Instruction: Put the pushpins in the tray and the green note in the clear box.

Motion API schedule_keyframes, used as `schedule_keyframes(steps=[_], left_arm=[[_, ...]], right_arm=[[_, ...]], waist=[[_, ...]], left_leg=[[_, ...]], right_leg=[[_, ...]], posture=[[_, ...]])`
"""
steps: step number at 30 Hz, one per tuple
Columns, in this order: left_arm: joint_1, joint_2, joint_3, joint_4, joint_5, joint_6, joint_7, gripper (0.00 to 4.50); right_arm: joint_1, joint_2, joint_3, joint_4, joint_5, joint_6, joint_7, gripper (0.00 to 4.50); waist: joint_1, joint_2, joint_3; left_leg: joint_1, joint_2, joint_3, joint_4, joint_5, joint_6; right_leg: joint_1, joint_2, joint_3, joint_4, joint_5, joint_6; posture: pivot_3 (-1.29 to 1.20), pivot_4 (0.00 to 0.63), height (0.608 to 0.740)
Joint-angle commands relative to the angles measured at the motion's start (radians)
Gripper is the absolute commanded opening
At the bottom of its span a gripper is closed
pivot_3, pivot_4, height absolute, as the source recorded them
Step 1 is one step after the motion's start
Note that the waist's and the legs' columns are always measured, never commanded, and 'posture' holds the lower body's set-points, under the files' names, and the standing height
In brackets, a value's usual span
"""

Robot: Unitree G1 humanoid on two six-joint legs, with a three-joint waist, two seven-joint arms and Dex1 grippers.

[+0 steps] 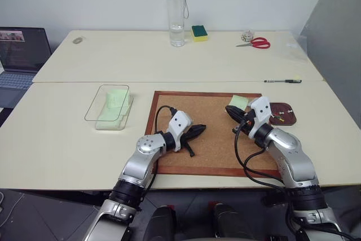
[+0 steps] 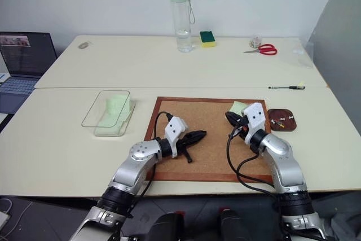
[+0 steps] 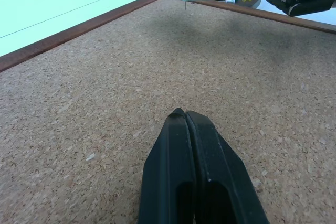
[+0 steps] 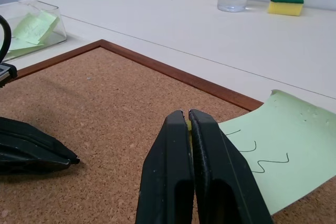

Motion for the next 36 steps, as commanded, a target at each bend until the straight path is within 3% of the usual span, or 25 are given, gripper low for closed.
schedule_keyframes(steps=[1, 3, 6, 14, 17, 22, 28, 36], left_arm=[[0.007, -0.006, -0.032, 0.034, 0.016, -0.002, -0.01, 0.0], [0.002, -0.004, -0.03, 0.014, 0.007, -0.004, -0.021, 0.0], [-0.011, -0.001, -0.017, -0.029, -0.022, 0.004, -0.039, 0.45], [-0.051, 0.076, 0.0, -0.104, -0.025, -0.074, -0.131, 2.11], [-0.08, 0.114, 0.001, -0.075, 0.0, -0.166, -0.152, 2.69], [-0.152, 0.166, -0.028, 0.06, 0.141, -0.515, -0.113, 3.73], [-0.264, 0.184, -0.063, 0.258, 0.295, -0.869, -0.003, 3.73], [-0.373, 0.18, -0.088, 0.433, 0.403, -1.109, 0.127, 3.73]], right_arm=[[0.013, -0.019, -0.025, -0.093, 0.041, 0.023, 0.012, 0.08], [0.019, -0.023, -0.02, -0.113, 0.055, 0.039, 0.019, 0.08], [0.019, -0.03, -0.022, -0.139, 0.077, 0.069, 0.026, 0.0], [-0.018, -0.148, -0.075, -0.215, 0.255, 0.261, 0.148, 0.0], [-0.044, -0.197, -0.089, -0.207, 0.304, 0.316, 0.192, 0.0], [-0.082, -0.235, -0.095, -0.202, 0.38, 0.403, 0.236, 0.0], [-0.108, -0.238, -0.081, -0.229, 0.45, 0.492, 0.246, 0.0], [-0.113, -0.236, -0.052, -0.265, 0.488, 0.554, 0.253, 0.0]], waist=[[0.0, 0.0, 0.0], [0.0, 0.0, 0.0], [0.0, 0.0, 0.0], [-0.001, -0.003, 0.003], [-0.001, -0.003, 0.003], [-0.001, -0.004, 0.003], [0.0, -0.004, 0.004], [-0.001, -0.005, 0.004]], left_leg=[[0.0, 0.0, 0.0, 0.0, 0.0, 0.0], [0.0, 0.0, 0.0, 0.0, 0.0, 0.0], [0.0, 0.0, 0.0, 0.0, 0.0, 0.0], [-0.002, 0.0, 0.0, 0.0, 0.0, 0.0], [-0.002, 0.0, 0.0, 0.0, 0.0, 0.0], [-0.002, 0.0, 0.0, 0.0, 0.0, 0.0], [-0.003, 0.001, 0.0, 0.0, 0.0, 0.0], [-0.004, 0.001, -0.001, 0.0, 0.0, 0.0]], right_leg=[[0.0, 0.0, 0.0, 0.0, 0.0, 0.0], [0.0, 0.0, 0.0, 0.0, 0.0, 0.0], [0.0, 0.0, 0.0, 0.0, 0.0, 0.0], [-0.002, 0.001, -0.001, 0.0, 0.0, 0.0], [-0.002, 0.001, 0.0, 0.0, 0.0, 0.0], [-0.002, 0.001, 0.0, 0.0, 0.0, 0.0], [-0.003, 0.001, 0.0, 0.0, 0.0, 0.0], [-0.003, 0.001, -0.001, 0.0, 0.0, 0.0]], posture=[[0.0, 0.15, 0.74], [0.0, 0.15, 0.74], [0.0, 0.15, 0.74], [0.0, 0.15, 0.74], [0.0, 0.15, 0.74], [0.0, 0.15, 0.74], [0.0, 0.15, 0.74], [0.0, 0.15, 0.74]])
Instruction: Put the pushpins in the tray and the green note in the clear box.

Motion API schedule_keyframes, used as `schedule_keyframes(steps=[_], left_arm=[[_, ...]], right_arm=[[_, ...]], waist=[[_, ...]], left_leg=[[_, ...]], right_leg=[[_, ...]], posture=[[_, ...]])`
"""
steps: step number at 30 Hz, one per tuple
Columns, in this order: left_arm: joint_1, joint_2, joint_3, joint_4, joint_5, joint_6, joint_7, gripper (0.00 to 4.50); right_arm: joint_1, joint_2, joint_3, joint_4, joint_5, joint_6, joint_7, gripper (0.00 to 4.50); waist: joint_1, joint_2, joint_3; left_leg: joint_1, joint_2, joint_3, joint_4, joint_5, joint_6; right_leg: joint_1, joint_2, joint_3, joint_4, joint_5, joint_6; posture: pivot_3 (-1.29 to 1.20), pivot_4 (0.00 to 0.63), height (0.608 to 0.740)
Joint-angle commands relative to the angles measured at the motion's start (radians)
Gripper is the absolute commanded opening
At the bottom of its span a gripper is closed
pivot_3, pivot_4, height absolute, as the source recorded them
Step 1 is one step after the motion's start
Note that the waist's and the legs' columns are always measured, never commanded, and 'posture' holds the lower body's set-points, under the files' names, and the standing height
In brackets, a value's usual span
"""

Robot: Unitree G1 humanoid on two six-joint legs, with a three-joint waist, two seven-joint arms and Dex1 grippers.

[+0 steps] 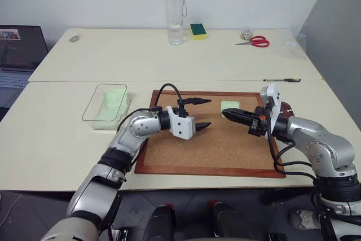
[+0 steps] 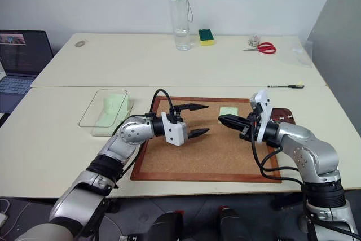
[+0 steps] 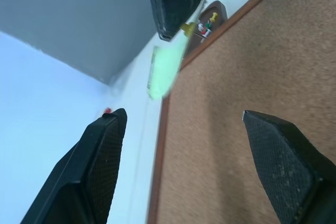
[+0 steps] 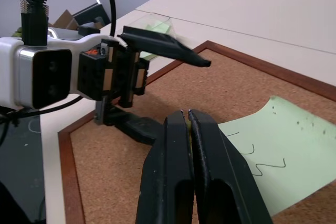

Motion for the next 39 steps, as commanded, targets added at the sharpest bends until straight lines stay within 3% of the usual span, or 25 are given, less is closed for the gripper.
schedule_keyframes(steps=[1, 14, 33, 39], left_arm=[[-0.039, -0.003, -0.01, 0.043, 0.018, -0.092, 0.054, 3.73], [-0.062, -0.022, -0.052, 0.093, 0.072, -0.179, 0.127, 3.73], [-0.033, -0.01, -0.079, 0.053, 0.049, -0.178, 0.118, 0.11], [-0.035, -0.003, -0.078, 0.052, 0.07, -0.189, 0.132, 0.04]], right_arm=[[-0.017, -0.004, 0.01, -0.054, 0.033, 0.018, 0.014, 0.0], [-0.03, 0.034, 0.046, -0.084, 0.051, 0.055, -0.004, 0.0], [-0.052, 0.04, 0.034, -0.05, 0.052, 0.055, -0.023, 0.0], [-0.064, 0.039, 0.024, -0.032, 0.052, 0.051, -0.027, 0.0]], waist=[[-0.001, 0.0, 0.0], [0.0, 0.0, 0.0], [-0.001, 0.0, 0.0], [0.0, 0.0, 0.0]], left_leg=[[0.0, 0.0, 0.0, 0.0, 0.0, 0.0], [0.0, 0.0, 0.0, 0.0, 0.0, 0.0], [0.0, 0.0, 0.0, 0.0, 0.0, 0.0], [0.0, 0.0, -0.001, 0.0, 0.0, 0.0]], right_leg=[[0.0, 0.0, 0.0, 0.0, 0.0, 0.0], [0.0, 0.0, -0.001, 0.0, 0.0, 0.0], [0.0, 0.0, -0.001, 0.0, 0.0, 0.0], [0.0, 0.0, -0.001, 0.001, 0.0, 0.0]], posture=[[0.0, 0.15, 0.74], [0.0, 0.15, 0.74], [0.0, 0.15, 0.74], [0.0, 0.15, 0.74]])
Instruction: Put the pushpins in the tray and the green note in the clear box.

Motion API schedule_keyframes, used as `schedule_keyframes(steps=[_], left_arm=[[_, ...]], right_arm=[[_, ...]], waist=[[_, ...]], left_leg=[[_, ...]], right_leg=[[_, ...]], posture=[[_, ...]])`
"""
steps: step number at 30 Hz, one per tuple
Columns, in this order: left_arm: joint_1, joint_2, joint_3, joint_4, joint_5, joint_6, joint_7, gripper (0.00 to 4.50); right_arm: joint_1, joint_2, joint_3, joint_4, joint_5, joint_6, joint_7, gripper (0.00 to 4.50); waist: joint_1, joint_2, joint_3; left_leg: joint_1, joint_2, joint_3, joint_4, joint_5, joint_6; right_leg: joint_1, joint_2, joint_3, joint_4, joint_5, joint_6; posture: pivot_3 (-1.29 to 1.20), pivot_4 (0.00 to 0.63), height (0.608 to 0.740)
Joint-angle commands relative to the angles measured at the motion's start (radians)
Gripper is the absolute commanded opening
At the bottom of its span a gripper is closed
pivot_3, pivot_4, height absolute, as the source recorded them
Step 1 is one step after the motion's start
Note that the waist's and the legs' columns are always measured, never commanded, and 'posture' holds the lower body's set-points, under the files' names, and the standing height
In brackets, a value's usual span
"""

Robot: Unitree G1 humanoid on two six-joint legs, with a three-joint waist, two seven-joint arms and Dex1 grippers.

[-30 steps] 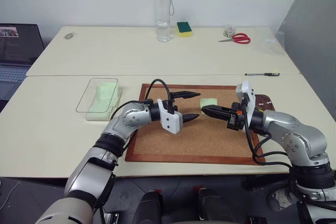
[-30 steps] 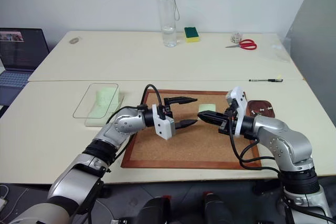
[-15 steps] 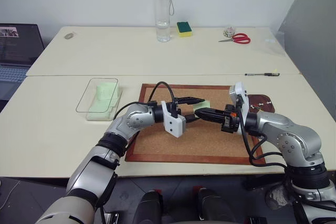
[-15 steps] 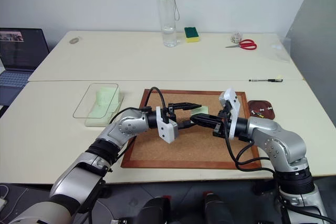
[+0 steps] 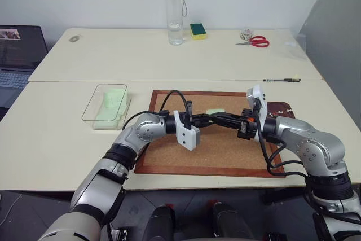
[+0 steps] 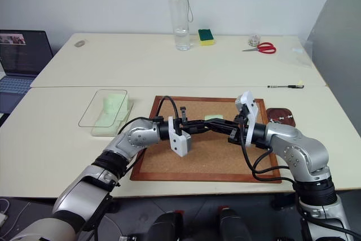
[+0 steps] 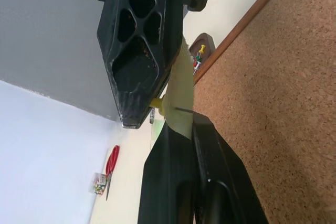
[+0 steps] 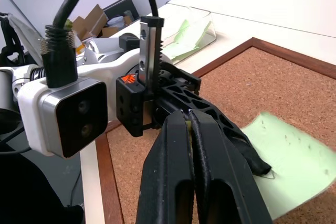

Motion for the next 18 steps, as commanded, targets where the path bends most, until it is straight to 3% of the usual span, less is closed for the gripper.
schedule_keyframes(steps=[1, 18], left_arm=[[-0.005, 0.009, -0.003, -0.034, 0.006, -0.029, 0.023, 0.04], [-0.044, 0.051, -0.018, -0.009, 0.258, -0.079, 0.205, 0.04]], right_arm=[[-0.026, -0.001, -0.037, -0.007, 0.017, -0.012, -0.005, 0.0], [-0.067, -0.008, -0.059, 0.009, 0.035, 0.01, -0.009, 0.0]], waist=[[0.0, 0.0, 0.0], [0.0, 0.0, 0.0]], left_leg=[[0.0, 0.0, 0.0, 0.0, 0.0, 0.0], [0.0, 0.0, 0.0, 0.0, 0.0, 0.0]], right_leg=[[0.0, 0.0, 0.0, 0.0, 0.0, 0.0], [0.0, 0.0, 0.0, 0.0, 0.0, 0.0]], posture=[[0.0, 0.15, 0.74], [0.0, 0.15, 0.74]])
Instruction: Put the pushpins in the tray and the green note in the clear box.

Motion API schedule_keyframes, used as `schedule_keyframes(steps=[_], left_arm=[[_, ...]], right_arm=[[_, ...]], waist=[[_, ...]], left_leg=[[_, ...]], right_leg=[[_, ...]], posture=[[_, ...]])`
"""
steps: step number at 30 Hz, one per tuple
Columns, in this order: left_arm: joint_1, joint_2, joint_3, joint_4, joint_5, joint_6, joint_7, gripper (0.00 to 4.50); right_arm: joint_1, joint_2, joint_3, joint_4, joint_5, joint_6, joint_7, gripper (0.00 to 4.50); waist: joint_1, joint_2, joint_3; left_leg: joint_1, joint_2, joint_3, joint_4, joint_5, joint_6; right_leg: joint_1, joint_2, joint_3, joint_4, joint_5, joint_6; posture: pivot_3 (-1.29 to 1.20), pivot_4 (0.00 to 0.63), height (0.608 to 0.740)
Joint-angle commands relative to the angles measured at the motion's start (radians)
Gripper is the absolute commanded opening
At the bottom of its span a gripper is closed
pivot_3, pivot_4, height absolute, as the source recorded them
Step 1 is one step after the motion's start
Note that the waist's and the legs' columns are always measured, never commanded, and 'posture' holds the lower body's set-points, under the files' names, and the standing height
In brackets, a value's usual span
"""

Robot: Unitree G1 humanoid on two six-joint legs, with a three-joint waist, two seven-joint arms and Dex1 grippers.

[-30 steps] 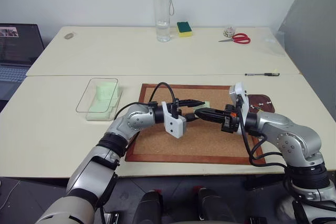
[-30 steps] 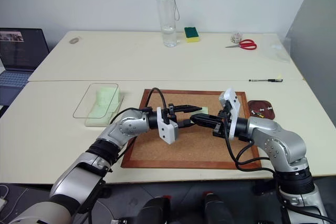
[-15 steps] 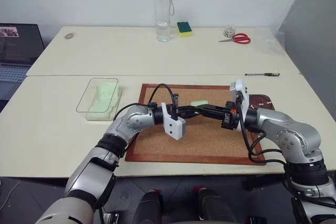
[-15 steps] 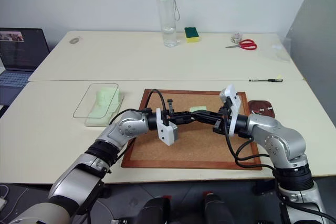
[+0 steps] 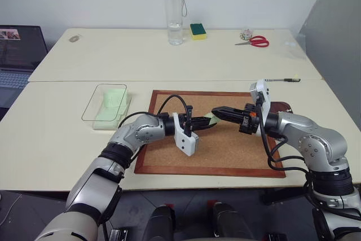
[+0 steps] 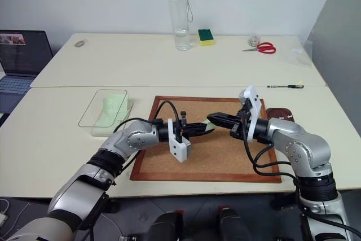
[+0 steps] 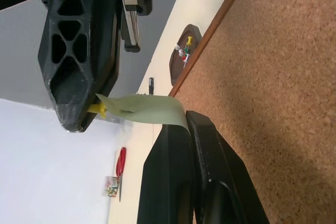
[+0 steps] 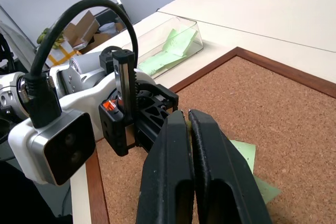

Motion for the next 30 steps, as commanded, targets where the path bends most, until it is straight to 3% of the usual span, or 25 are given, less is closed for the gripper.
schedule_keyframes(steps=[1, 19, 30], left_arm=[[-0.029, 0.012, -0.016, 0.001, 0.04, -0.018, 0.054, 0.04], [-0.068, 0.026, -0.023, 0.002, 0.115, -0.009, 0.206, 0.04], [-0.038, 0.038, -0.041, 0.011, 0.081, 0.011, 0.191, 0.04]], right_arm=[[-0.035, -0.007, -0.034, -0.01, 0.032, 0.003, 0.008, 0.0], [0.035, -0.027, 0.009, -0.058, 0.035, 0.031, 0.039, 0.0], [-0.014, 0.015, -0.125, -0.035, 0.133, 0.073, -0.052, 0.0]], waist=[[0.0, 0.0, 0.0], [-0.002, 0.0, 0.0], [0.0, 0.0, 0.0]], left_leg=[[0.0, 0.0, 0.0, 0.0, 0.0, 0.0], [0.0, 0.0, 0.0, 0.0, 0.0, 0.0], [0.0, 0.0, 0.0, 0.0, 0.0, 0.0]], right_leg=[[0.0, 0.0, 0.0, 0.0, 0.0, 0.0], [0.0, 0.0, 0.0, 0.001, 0.0, 0.0], [0.0, 0.0, 0.0, 0.001, 0.0, 0.0]], posture=[[0.0, 0.15, 0.74], [0.0, 0.15, 0.74], [0.0, 0.15, 0.74]])
